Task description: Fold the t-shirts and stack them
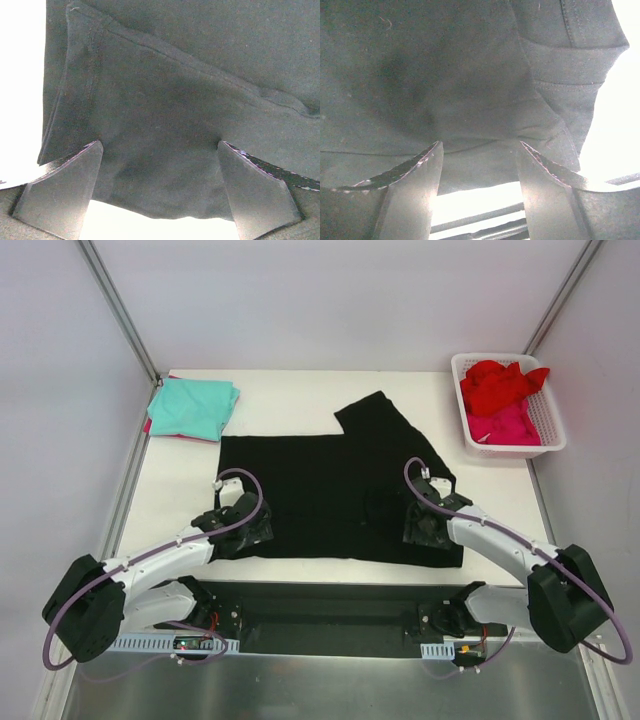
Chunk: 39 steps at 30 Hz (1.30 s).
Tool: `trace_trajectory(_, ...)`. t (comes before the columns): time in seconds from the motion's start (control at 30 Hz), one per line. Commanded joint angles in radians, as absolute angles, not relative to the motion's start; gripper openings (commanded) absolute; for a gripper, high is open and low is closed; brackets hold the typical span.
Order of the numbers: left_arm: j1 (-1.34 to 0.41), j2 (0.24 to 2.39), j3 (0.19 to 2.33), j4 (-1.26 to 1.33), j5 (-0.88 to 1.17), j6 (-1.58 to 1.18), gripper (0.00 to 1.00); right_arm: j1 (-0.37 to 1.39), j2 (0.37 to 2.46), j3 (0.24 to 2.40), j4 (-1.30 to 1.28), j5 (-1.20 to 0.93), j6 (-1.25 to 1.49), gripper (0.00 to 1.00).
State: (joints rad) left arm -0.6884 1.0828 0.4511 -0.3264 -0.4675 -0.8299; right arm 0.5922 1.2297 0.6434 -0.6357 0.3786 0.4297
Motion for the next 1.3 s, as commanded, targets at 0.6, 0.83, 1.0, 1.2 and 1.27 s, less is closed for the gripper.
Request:
trace_trajectory(0.6, -0.709, 1.255, 0.81, -0.277, -0.529, -0.643, 0.99, 0.588, 1.297, 0.857, -0.491, 0.337, 0.305, 0.71)
trace_trajectory(0.83, -0.595, 1.305, 0.687, -0.06, -0.422, -0.612, 0.99, 0.517, 1.425, 0.851, -0.394, 0.296, 0.278, 0.71)
trace_trajectory(1.0, -0.531, 1.336, 0.654, -0.008, -0.38, -0.578, 0.99, 0.473, 1.457, 0.847, -0.371, 0.261, 0.264, 0.71)
trace_trajectory(1.2, -0.469, 1.382, 0.584, 0.11, -0.295, -0.591, 0.99, 0.453, 1.462, 0.86, -0.37, 0.245, 0.253, 0.71)
trace_trajectory(1.27, -0.469, 1.411, 0.583, 0.133, -0.29, -0.589, 0.99, 0.451, 1.476, 0.877, -0.373, 0.241, 0.249, 0.71)
